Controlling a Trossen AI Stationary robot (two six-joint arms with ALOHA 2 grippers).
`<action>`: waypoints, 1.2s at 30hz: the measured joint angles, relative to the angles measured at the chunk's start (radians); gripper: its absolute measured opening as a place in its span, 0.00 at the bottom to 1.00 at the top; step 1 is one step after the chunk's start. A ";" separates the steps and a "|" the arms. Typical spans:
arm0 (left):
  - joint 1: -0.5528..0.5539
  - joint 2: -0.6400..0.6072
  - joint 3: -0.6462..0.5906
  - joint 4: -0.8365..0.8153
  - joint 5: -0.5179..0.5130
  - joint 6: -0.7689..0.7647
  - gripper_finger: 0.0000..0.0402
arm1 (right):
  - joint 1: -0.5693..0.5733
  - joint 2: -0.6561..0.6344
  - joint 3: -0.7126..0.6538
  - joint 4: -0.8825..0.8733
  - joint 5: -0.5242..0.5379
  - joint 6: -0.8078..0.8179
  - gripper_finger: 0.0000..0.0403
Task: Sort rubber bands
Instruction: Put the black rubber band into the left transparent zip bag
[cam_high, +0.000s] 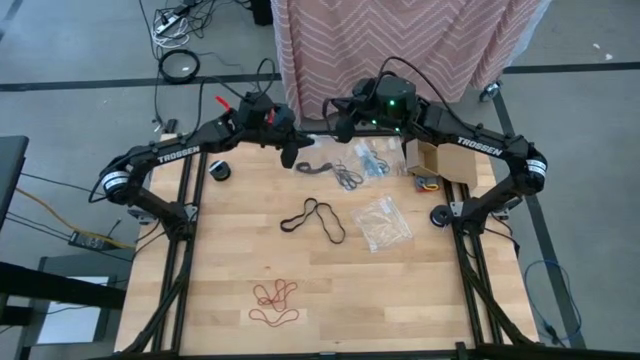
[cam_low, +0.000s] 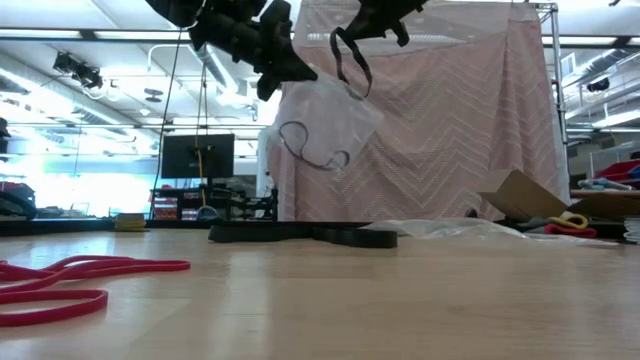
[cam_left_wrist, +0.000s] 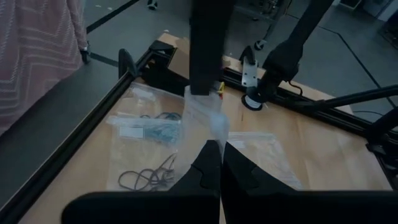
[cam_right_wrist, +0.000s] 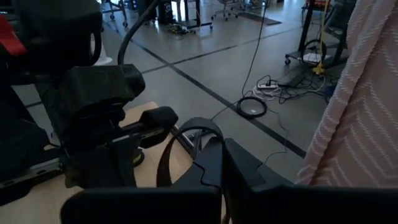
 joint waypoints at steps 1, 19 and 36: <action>0.000 0.000 0.000 0.001 -0.001 0.000 0.00 | 0.000 0.000 0.000 0.001 0.000 0.000 0.00; -0.003 0.000 0.003 0.127 -0.001 -0.055 0.00 | 0.016 0.044 -0.002 -0.048 -0.062 0.031 0.00; 0.024 -0.011 0.005 0.053 0.128 -0.026 0.00 | -0.019 0.047 -0.002 -0.312 -0.287 -0.004 0.00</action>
